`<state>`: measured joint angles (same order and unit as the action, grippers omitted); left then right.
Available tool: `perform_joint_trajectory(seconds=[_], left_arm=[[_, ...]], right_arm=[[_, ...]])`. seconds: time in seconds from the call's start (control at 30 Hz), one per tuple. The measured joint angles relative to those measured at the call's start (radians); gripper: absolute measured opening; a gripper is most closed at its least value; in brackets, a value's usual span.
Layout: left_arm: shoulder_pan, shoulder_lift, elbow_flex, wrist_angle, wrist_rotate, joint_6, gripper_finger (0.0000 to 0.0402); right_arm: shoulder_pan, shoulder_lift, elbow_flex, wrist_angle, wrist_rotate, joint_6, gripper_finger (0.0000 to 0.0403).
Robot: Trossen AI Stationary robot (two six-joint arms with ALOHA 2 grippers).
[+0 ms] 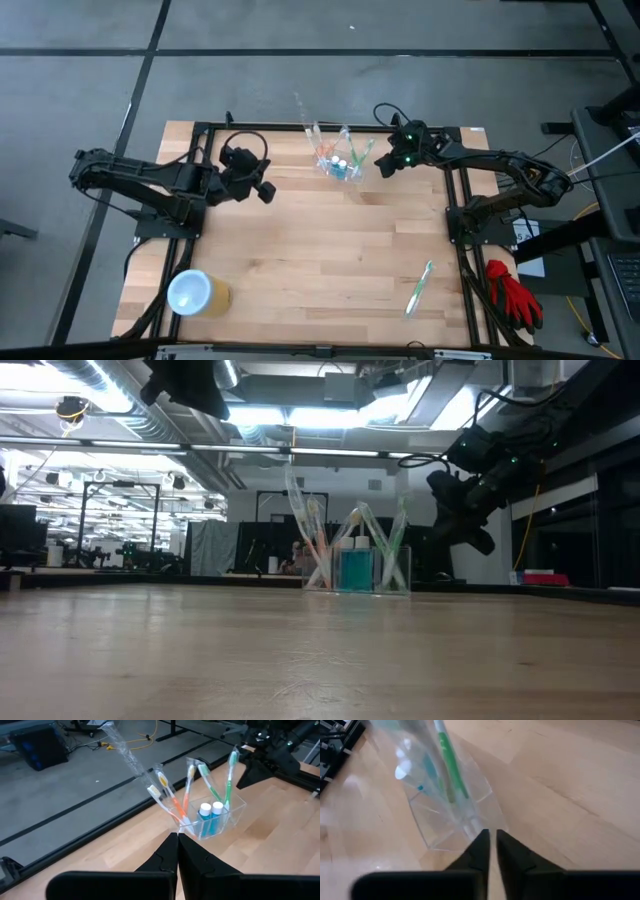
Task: Pick & Place toothbrushing station
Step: Adjust the transparent organizer
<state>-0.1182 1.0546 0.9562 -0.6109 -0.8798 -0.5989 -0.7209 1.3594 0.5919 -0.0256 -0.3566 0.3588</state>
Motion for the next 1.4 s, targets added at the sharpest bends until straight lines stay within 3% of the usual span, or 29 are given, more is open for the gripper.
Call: perform_joint_trajectory(seconds=[0.13,0.7,1.2,1.4], left_arm=[[0.019,0.0,0.0,0.0,0.01,0.01,0.0005],[0.043,0.0,0.0,0.011,0.018,0.005,0.0003],[0.042,0.0,0.0,0.01,0.017,-0.034,0.0002],[0.042,0.0,0.0,0.009,0.009,-0.041,0.0003]], right_arm=[[0.021,0.0,0.0,0.001,-0.006,-0.004,0.0007],[0.057,0.146,0.016,0.127,0.024,0.079,0.0001],[0.057,0.367,0.255,0.138,0.005,0.045,0.0],[0.028,0.371,0.268,0.081,0.01,0.04,0.0]])
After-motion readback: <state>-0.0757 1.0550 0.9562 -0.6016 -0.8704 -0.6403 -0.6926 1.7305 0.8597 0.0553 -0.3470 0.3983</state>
